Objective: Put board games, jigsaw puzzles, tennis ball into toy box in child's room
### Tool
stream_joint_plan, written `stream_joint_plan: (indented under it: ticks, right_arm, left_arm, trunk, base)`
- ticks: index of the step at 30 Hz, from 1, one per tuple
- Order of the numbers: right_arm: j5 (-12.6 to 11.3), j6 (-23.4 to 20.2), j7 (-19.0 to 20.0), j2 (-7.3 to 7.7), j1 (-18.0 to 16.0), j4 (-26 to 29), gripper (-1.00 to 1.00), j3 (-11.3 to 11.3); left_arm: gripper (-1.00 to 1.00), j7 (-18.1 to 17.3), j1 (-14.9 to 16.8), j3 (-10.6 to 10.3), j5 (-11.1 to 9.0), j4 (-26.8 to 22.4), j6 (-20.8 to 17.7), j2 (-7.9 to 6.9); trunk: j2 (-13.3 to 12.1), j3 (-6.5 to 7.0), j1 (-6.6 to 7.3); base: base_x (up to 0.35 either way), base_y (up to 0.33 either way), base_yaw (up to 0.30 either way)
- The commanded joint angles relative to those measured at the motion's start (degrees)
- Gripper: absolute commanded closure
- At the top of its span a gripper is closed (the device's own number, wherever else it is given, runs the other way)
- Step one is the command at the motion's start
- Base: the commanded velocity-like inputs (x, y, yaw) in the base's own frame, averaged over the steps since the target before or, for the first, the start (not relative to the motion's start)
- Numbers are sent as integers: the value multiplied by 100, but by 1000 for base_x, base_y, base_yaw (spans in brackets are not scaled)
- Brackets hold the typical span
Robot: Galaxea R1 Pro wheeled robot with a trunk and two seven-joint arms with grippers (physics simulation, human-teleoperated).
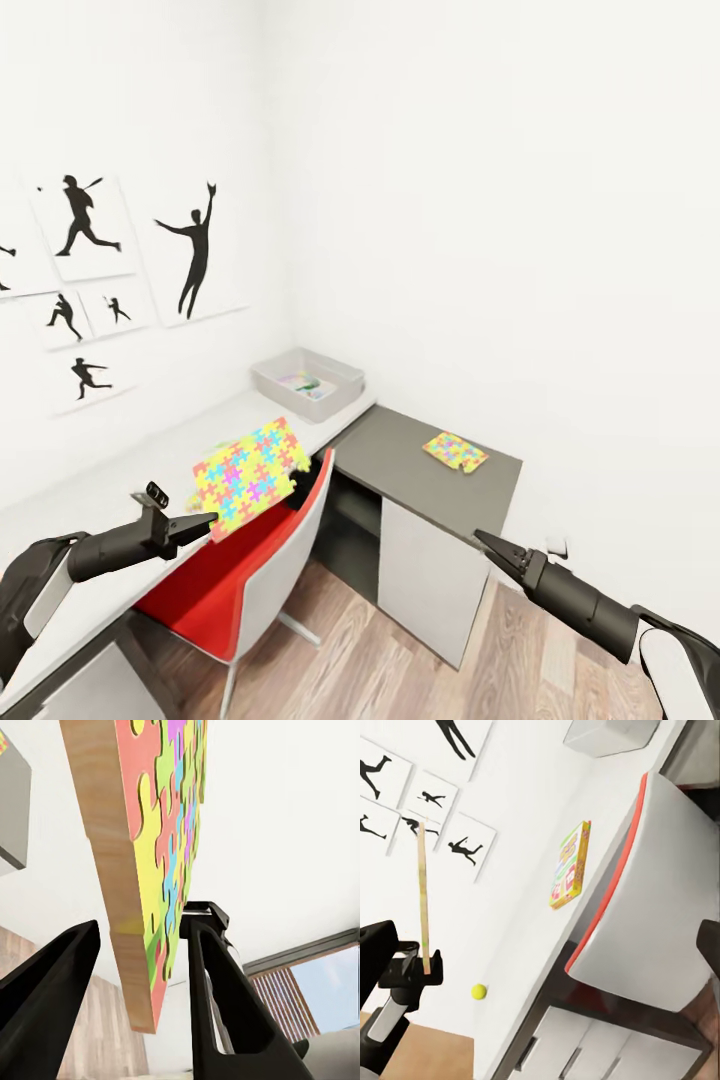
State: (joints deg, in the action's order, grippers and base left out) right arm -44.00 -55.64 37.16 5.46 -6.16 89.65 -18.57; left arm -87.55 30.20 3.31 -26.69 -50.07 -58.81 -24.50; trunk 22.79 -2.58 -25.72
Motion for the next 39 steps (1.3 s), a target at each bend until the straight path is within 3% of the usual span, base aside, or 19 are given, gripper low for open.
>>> stream_joint_plan:
  ticks: [1,13,24,39]
  right_arm:
    - [15,-28,27,-1,-8,0,-100,-7]
    - [81,-6,26,-11,-8,0,-100,9]
    - [94,38,-7,-78,-8,8,-100,33]
    - [98,42,-7,-72,-8,13,-100,36]
  left_arm:
    - [100,-17,3,-1,-12,-3,-60,-3]
    - [100,-17,3,1,-12,-3,-60,-4]
    - [100,-17,3,1,-15,-3,-58,-10]
    - [100,-17,3,3,-16,-3,-60,-11]
  trunk:
    - [13,-18,-6]
    - [13,-103,-6]
    - [13,-166,-6]
    - [13,-167,-6]
  base:
    - [280,-15,-243]
    - [305,-3,-190]
    - [323,-40,-23]
    - [312,5,223]
